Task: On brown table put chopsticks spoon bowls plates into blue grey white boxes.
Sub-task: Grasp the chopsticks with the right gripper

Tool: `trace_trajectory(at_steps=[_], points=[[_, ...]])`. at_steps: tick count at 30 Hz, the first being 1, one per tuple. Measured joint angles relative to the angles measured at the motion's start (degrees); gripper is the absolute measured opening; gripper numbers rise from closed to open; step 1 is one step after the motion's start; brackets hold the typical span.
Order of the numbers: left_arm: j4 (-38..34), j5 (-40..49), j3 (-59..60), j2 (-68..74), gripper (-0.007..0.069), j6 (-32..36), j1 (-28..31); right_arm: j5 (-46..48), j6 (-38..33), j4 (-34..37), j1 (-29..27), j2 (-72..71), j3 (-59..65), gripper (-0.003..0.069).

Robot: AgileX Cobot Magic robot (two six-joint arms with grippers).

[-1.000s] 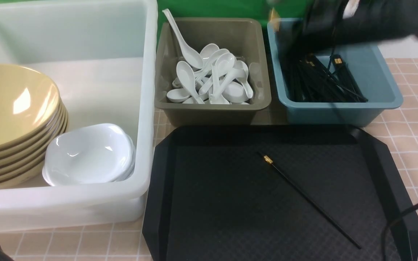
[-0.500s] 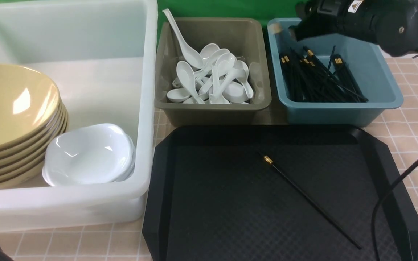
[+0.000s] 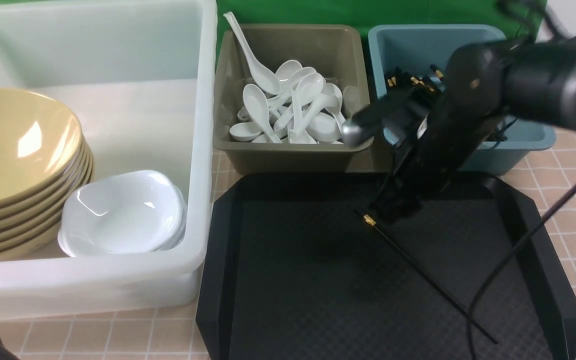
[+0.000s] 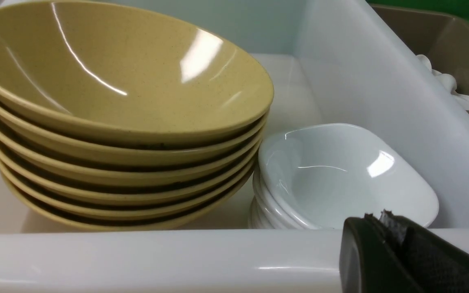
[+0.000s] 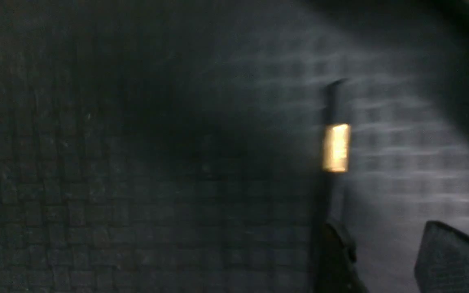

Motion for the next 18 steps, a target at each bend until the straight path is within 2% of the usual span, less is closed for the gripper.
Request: trace_trajectory(at_steps=[4,7,8,9,12,18], points=[[0.0,0.0,0.0,0.0,-0.0009,0.0,0.0,-1.1,0.1,0.1,1.3,3.4,0.0,0.0293],[0.0,0.0,0.0,0.0,-0.0009,0.0,0.0,-2.6,0.1,-0.2,1.7,5.3,-0.1,0.0237],[0.0,0.0,0.0,0.0,-0.0009,0.0,0.0,-2.8,0.1,-0.1,1.7,5.5,-0.3,0.0195],[0.0,0.0,0.0,0.0,-0.0009,0.0,0.0,-2.8,0.1,-0.1,1.8,5.4,-0.3,0.0189],[0.0,0.0,0.0,0.0,-0.0009,0.0,0.0,-1.7,-0.1,0.4,2.5,4.6,-0.3,0.0081],[0.0,0.0,0.0,0.0,-0.0009,0.0,0.0,-3.1,-3.0,0.9,3.9,-5.3,-1.1,0.0077]])
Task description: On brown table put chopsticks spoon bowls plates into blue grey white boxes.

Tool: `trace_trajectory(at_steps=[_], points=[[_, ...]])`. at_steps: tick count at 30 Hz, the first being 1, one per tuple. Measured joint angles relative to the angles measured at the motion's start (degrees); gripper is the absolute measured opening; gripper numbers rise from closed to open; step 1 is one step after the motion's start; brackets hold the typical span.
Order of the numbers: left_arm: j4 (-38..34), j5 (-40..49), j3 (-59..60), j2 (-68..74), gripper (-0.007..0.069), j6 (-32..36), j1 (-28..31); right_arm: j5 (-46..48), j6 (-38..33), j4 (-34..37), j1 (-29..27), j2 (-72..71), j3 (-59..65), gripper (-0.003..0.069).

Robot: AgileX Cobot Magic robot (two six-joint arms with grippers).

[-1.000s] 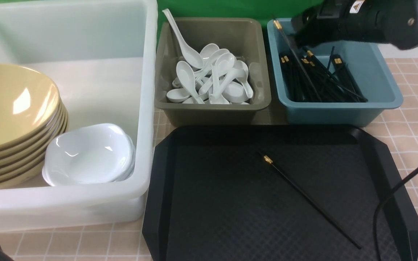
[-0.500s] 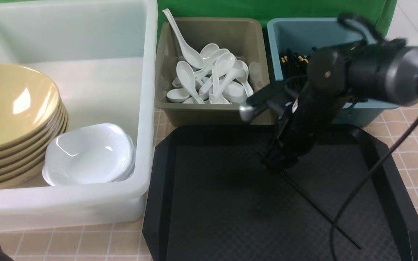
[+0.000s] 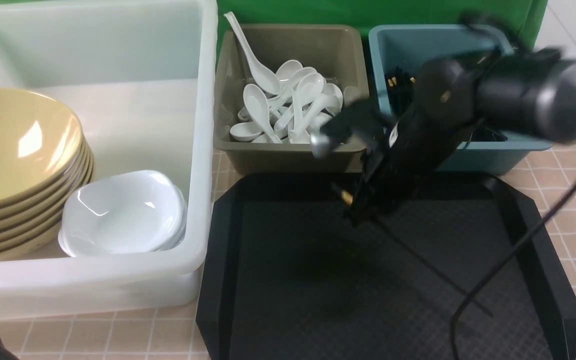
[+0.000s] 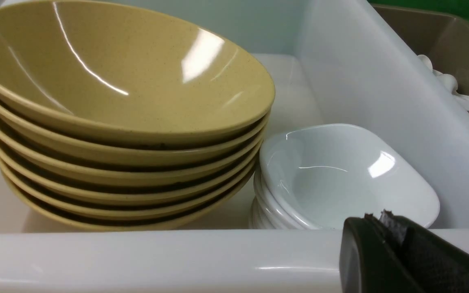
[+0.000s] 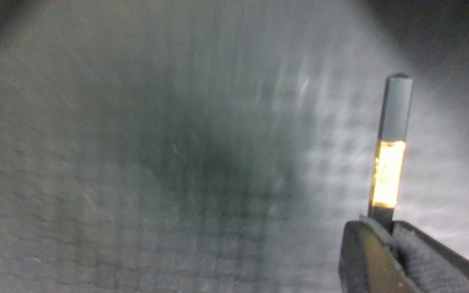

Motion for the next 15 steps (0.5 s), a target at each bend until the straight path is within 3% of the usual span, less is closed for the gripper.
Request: trace_trajectory(at_steps=[4,9,10,15], points=[[0.0,0.0,0.0,0.0,-0.0009,0.0,0.0,-6.9,-1.6,-0.5,-1.4,-7.9,-1.5,0.0077],[0.0,0.0,0.0,0.0,-0.0009,0.0,0.0,-25.8,-1.8,-0.6,-6.8,-11.8,-1.7,0.0077],[0.0,0.0,0.0,0.0,-0.0009,0.0,0.0,-33.9,-1.5,-0.6,-9.0,-11.1,-1.7,0.0078],[0.1,-0.1,0.0,0.0,-0.0009,0.0,0.0,-47.8,1.7,-0.6,-13.7,-5.5,-1.7,0.0164]])
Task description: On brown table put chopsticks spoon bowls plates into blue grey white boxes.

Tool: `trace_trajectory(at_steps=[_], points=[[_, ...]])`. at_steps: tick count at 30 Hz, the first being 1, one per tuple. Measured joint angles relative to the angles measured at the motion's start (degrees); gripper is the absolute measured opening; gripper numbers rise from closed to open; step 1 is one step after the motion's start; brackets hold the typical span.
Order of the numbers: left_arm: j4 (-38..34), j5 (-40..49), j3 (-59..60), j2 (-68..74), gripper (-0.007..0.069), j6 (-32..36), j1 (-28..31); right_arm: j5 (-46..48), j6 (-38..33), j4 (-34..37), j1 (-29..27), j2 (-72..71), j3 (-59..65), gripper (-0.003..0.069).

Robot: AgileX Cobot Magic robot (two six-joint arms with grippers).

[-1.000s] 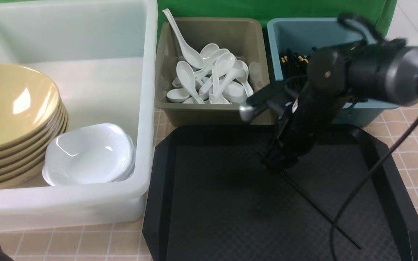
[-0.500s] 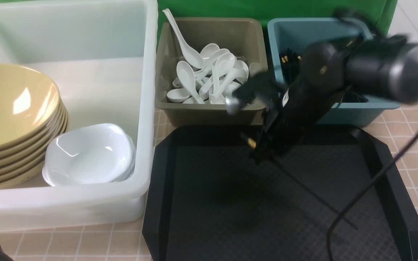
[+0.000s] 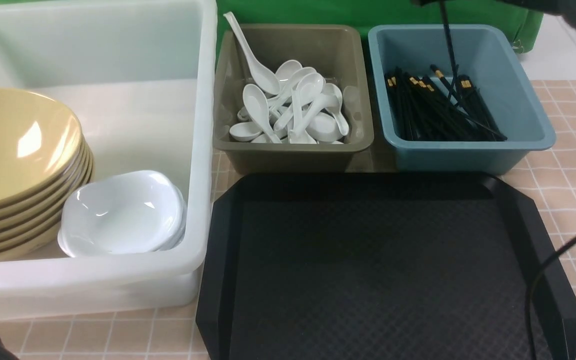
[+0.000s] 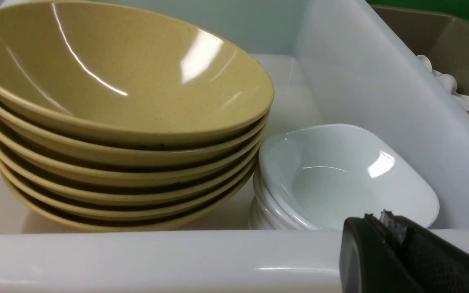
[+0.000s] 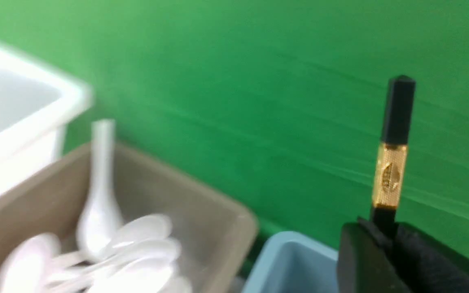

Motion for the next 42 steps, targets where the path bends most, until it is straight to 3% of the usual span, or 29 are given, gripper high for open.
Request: trace_trajectory(at_steps=[3,6,9,10,14,15,19,22,26,35,42], points=[[0.7,-0.1,0.0,0.0,-0.0009,0.0,0.0,-0.8,0.7,0.0,-1.3,2.0,0.1,0.0284],[2.4,-0.4,0.0,0.0,-0.0009,0.0,0.0,4.1,1.4,0.0,-1.6,0.4,0.2,0.0388],[2.9,-0.4,0.0,0.0,-0.0009,0.0,0.0,11.7,3.1,0.0,-1.6,-4.9,0.3,0.0410],[2.9,-0.4,0.0,0.0,-0.0009,0.0,0.0,12.6,3.1,0.0,-1.6,-5.9,0.5,0.0407],[2.8,-0.4,0.0,0.0,-0.0009,0.0,0.0,12.8,3.0,0.0,-1.6,-19.4,7.9,0.0272],[2.8,-0.4,0.0,0.0,-0.0009,0.0,0.0,9.4,3.4,0.0,-1.2,-25.7,13.8,0.0185],[2.8,-0.4,0.0,0.0,-0.0009,0.0,0.0,-0.6,3.1,0.0,1.2,-38.0,28.9,0.0046],[2.8,-0.4,0.0,0.0,-0.0009,0.0,0.0,-7.7,-0.2,0.0,3.4,-45.4,42.6,0.0036],[2.8,-0.4,0.0,0.0,-0.0009,0.0,0.0,-9.4,-3.7,0.1,5.2,-49.4,55.1,0.0035],[2.7,-0.4,0.0,0.0,-0.0009,0.0,0.0,-9.8,-1.1,0.3,5.3,-50.6,66.8,0.0036],[2.3,-0.4,0.0,0.0,-0.0009,0.0,0.0,-9.3,-1.5,1.7,-2.9,-58.1,72.7,0.0038]])
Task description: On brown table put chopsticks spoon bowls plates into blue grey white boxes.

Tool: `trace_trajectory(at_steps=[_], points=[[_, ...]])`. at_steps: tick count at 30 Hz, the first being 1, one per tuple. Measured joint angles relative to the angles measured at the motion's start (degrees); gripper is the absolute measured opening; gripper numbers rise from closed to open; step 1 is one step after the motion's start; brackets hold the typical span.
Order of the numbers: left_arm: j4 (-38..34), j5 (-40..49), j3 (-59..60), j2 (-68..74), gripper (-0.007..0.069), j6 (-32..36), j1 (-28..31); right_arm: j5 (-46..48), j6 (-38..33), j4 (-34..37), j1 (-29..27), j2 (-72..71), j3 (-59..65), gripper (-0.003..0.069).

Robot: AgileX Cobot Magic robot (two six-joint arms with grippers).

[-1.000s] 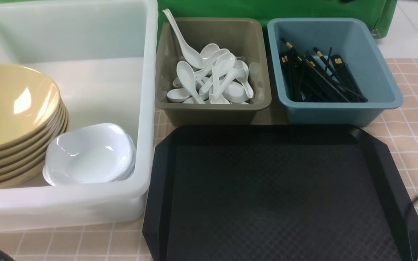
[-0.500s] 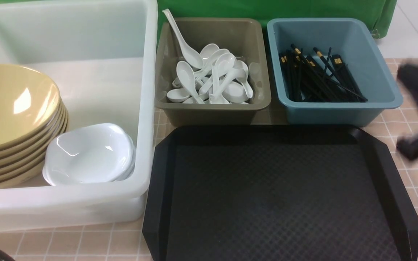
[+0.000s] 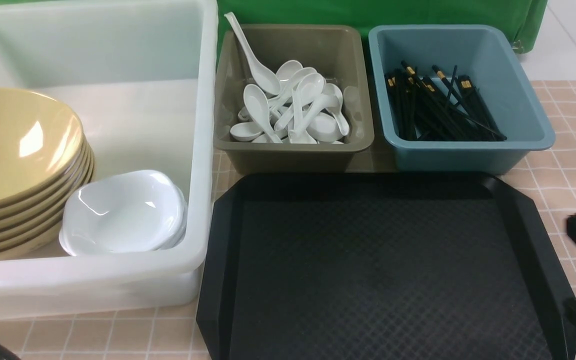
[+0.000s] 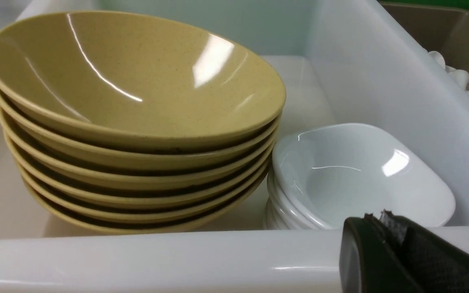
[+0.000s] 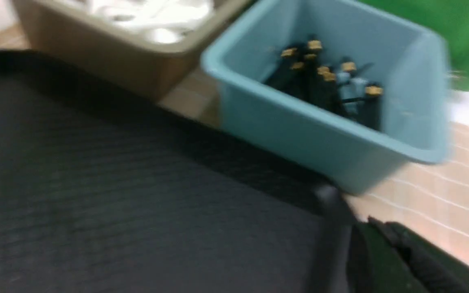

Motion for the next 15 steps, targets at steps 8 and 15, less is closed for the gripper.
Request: trace_trajectory(at_steps=[8,15], points=[[-0.1,0.0,0.0,0.0,-0.0009,0.0,0.0,-6.6,-3.0,0.3,-4.4,-19.5,10.3,0.0043],[-0.4,0.0,0.0,0.0,-0.0009,0.0,0.0,8.0,2.9,-2.8,-9.0,-37.2,12.6,0.0047]])
